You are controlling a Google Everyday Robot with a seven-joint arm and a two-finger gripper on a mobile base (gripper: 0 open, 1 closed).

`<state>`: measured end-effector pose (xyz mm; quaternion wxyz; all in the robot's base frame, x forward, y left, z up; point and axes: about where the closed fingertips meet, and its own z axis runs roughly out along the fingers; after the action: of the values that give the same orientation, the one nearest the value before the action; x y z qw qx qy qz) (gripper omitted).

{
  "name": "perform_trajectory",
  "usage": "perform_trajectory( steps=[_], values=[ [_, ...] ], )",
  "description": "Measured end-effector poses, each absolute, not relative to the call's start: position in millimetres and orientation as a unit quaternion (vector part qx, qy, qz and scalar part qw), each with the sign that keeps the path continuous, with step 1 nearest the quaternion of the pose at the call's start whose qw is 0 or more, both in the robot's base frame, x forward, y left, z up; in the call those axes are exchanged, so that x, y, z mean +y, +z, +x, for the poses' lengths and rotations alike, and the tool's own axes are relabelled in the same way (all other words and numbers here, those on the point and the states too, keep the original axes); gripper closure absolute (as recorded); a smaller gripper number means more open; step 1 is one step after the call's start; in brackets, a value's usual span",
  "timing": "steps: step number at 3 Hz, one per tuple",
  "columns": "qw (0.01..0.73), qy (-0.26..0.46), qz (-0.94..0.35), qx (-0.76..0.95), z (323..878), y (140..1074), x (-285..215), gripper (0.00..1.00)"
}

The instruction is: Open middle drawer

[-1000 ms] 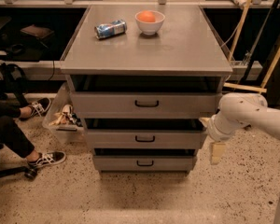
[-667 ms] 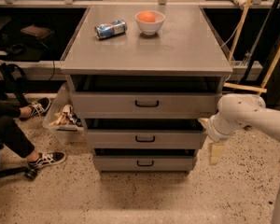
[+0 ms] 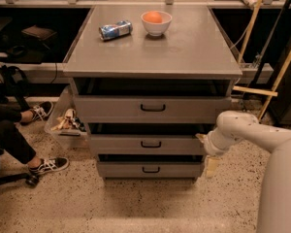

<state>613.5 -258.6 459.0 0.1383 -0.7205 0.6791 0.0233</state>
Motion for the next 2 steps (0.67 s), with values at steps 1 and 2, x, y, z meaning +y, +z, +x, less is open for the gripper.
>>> perform_trajectory(
  steps=[1, 2],
  values=[
    [0.189, 0.047, -0.692, 0.695, 651.1, 419.3, -250.1, 0.00],
    [0.195, 0.044, -0.687, 0.698, 661.7, 415.7, -252.4, 0.00]
  ],
)
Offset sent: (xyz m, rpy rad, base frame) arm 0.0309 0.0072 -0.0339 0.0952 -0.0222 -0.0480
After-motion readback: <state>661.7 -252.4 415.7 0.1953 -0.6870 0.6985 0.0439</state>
